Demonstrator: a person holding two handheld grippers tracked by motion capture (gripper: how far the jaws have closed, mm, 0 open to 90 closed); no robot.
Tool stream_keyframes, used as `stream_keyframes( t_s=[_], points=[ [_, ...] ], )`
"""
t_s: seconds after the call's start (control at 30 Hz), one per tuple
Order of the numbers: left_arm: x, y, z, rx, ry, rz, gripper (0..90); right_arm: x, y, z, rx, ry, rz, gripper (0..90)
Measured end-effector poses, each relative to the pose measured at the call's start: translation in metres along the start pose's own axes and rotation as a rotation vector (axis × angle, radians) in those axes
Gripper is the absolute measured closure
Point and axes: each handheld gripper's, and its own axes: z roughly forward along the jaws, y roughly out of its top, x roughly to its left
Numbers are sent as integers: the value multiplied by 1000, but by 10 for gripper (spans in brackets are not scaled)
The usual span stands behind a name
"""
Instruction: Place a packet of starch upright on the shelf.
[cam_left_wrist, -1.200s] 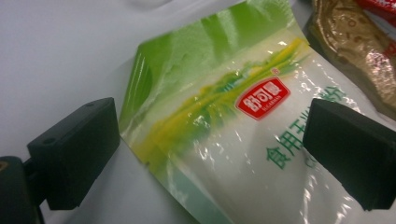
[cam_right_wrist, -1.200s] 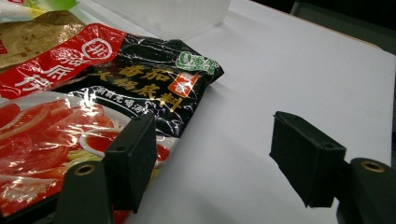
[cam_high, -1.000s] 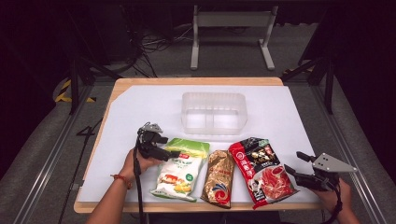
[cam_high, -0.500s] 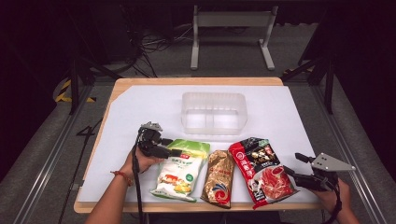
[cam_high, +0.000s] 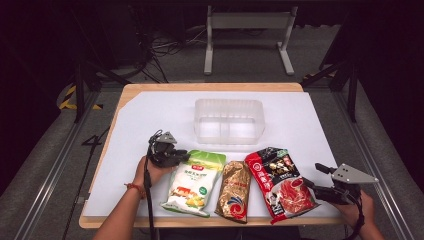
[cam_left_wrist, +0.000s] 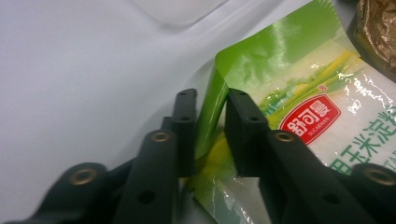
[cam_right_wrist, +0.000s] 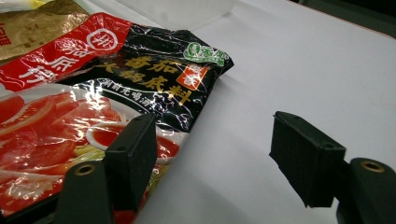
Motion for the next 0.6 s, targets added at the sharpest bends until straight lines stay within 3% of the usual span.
stream_keyframes(
  t_s=[0.13, 0.2, 0.3, 0.37, 0.43, 0.47, 0.6],
  points=[
    [0, -3, -13, -72, -77, -10, 831, 0, -1, -1, 2, 2, -1, 320],
    [1, -4, -13, -72, -98, -5, 805, -1, -1, -1, 2, 4, 2, 320],
    [2, -2, -6, -57, -140, -8, 719, -1, 0, -1, -4, 13, 9, 320],
    [1, 1, 0, -20, -176, 2, 656, -1, 0, -1, -3, 17, 10, 319],
    [-3, 4, 8, 25, -172, 23, 526, -2, 0, 0, 4, 16, 12, 318],
    [-3, 4, 8, 25, -172, 23, 495, -2, 0, 0, 4, 16, 12, 318],
    [-7, 8, 13, 42, -167, 43, 443, -2, -1, 0, 7, 19, 13, 315]
  ],
)
